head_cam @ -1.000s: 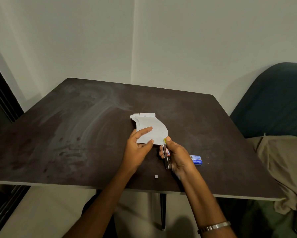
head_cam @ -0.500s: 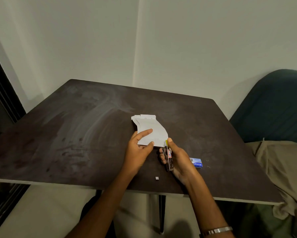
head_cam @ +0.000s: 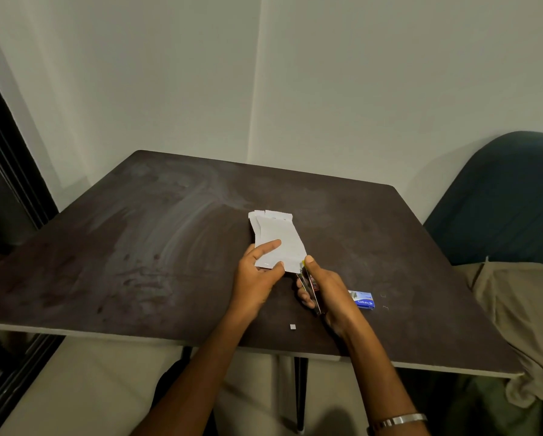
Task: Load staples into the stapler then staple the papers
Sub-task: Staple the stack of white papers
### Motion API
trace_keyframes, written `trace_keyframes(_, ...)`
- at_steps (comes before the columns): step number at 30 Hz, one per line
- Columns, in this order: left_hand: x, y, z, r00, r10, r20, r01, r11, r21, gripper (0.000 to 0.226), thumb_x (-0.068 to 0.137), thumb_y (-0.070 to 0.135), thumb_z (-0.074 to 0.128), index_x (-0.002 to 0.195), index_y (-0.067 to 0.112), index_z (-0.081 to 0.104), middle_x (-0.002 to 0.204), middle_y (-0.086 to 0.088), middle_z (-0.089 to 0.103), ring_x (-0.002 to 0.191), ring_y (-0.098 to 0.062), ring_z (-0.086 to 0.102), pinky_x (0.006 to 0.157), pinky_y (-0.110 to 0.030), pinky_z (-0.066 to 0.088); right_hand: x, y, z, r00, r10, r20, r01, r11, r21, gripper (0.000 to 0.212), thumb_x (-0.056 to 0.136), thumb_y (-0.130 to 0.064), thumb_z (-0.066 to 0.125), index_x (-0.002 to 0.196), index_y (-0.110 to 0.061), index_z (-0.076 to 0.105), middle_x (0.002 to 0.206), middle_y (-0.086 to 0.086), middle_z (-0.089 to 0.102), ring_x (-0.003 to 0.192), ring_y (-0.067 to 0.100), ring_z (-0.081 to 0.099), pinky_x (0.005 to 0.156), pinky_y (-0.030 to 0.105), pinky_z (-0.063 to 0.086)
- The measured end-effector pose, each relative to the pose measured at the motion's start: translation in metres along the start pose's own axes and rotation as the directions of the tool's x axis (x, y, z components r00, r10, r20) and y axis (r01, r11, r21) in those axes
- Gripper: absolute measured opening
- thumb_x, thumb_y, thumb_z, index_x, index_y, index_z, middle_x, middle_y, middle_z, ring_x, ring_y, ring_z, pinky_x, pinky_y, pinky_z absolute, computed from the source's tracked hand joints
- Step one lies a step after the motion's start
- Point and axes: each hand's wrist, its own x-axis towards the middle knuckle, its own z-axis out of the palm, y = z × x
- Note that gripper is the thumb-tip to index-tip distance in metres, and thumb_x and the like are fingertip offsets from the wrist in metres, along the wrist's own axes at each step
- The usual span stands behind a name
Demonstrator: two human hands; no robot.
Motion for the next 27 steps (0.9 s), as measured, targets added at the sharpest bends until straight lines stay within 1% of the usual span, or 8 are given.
trace_keyframes(4, 0.001, -0.001, -0.001, 1.000, -0.009, -0.003, 0.009, 1.000, 0.001, 0.040, 0.080, -0.004, 0.064, 0.114, 0.016, 0.069, 0.120, 0.008, 0.060, 0.112, -0.014, 0.062, 0.087, -0.029, 0.057, -0.002, -0.002, 0.000, 1.000, 0.007, 0.015, -0.006, 0.998, -0.070, 0.056, 0.091, -0.055, 0.047, 0.081, -0.001, 0.060, 0.056, 0.009, 0.052, 0.043, 0.014, 0.040, 0.042, 0.023, 0.034)
trace_keyframes(7, 0.006, -0.001, -0.006, 0.995, -0.046, -0.093, 0.043, 0.998, -0.037, 0.040, 0.080, -0.004, 0.064, 0.114, 0.016, 0.069, 0.115, 0.013, 0.060, 0.110, -0.013, 0.061, 0.088, -0.027, 0.055, -0.003, -0.001, -0.007, 0.999, 0.020, 0.034, -0.020, 1.000, 0.018, 0.056, 0.093, -0.050, 0.047, 0.096, 0.004, 0.064, 0.060, 0.008, 0.052, 0.044, 0.013, 0.039, 0.038, 0.021, 0.031)
trace_keyframes(10, 0.007, -0.001, -0.001, 0.999, -0.028, -0.030, 0.029, 1.000, 0.012, 0.040, 0.079, -0.005, 0.063, 0.112, 0.017, 0.069, 0.115, 0.008, 0.059, 0.113, -0.018, 0.060, 0.090, -0.028, 0.053, -0.002, -0.001, -0.011, 0.998, 0.032, 0.058, -0.032, 0.999, -0.003, 0.060, 0.094, -0.049, 0.047, 0.105, 0.008, 0.062, 0.064, 0.007, 0.052, 0.046, 0.013, 0.040, 0.038, 0.021, 0.030)
trace_keyframes(15, 0.007, -0.002, -0.002, 0.999, -0.048, -0.020, 0.048, 0.999, -0.022, 0.038, 0.081, -0.002, 0.066, 0.114, 0.017, 0.069, 0.120, 0.006, 0.060, 0.116, -0.017, 0.059, 0.096, -0.036, 0.053, -0.003, -0.002, -0.007, 0.999, 0.019, 0.038, -0.016, 0.997, -0.069, 0.064, 0.091, -0.055, 0.046, 0.099, 0.006, 0.065, 0.064, 0.008, 0.057, 0.046, 0.015, 0.040, 0.041, 0.023, 0.033)
trace_keyframes(19, 0.005, 0.000, -0.003, 0.998, -0.056, -0.010, 0.055, 0.998, -0.028, 0.037, 0.082, 0.001, 0.067, 0.116, 0.015, 0.068, 0.123, 0.005, 0.060, 0.116, -0.015, 0.059, 0.098, -0.040, 0.052, -0.010, -0.004, -0.004, 1.000, -0.001, 0.015, 0.004, 0.973, -0.230, 0.065, 0.090, -0.060, 0.043, 0.087, 0.001, 0.064, 0.053, 0.007, 0.056, 0.041, 0.013, 0.043, 0.049, 0.024, 0.039)
trace_keyframes(22, 0.005, 0.000, -0.004, 0.998, -0.056, -0.005, 0.056, 0.998, -0.007, 0.037, 0.082, 0.004, 0.068, 0.116, 0.017, 0.067, 0.124, 0.008, 0.060, 0.116, -0.011, 0.059, 0.099, -0.041, 0.051, -0.013, -0.003, -0.001, 0.999, -0.051, 0.009, 0.051, 0.936, -0.349, 0.059, 0.089, -0.059, 0.048, 0.087, -0.003, 0.064, 0.060, 0.009, 0.060, 0.046, 0.014, 0.049, 0.056, 0.029, 0.044)
trace_keyframes(24, 0.005, 0.000, -0.005, 0.999, -0.054, -0.005, 0.054, 0.998, 0.011, 0.037, 0.082, 0.005, 0.069, 0.116, 0.018, 0.068, 0.125, 0.008, 0.061, 0.117, -0.010, 0.058, 0.099, -0.040, 0.051, -0.013, -0.003, 0.002, 0.997, -0.080, -0.004, 0.070, 0.897, -0.437, 0.049, 0.087, -0.058, 0.053, 0.087, -0.010, 0.066, 0.064, 0.005, 0.062, 0.052, 0.014, 0.054, 0.057, 0.029, 0.047)
trace_keyframes(27, 0.004, 0.000, -0.004, 0.998, -0.056, -0.014, 0.056, 0.998, 0.017, 0.037, 0.081, 0.004, 0.069, 0.116, 0.018, 0.068, 0.126, 0.006, 0.061, 0.118, -0.012, 0.058, 0.099, -0.040, 0.051, -0.013, -0.004, 0.006, 0.987, -0.162, -0.021, 0.119, 0.804, -0.582, 0.036, 0.083, -0.053, 0.060, 0.090, -0.018, 0.068, 0.079, -0.001, 0.070, 0.071, 0.010, 0.064, 0.065, 0.027, 0.052)
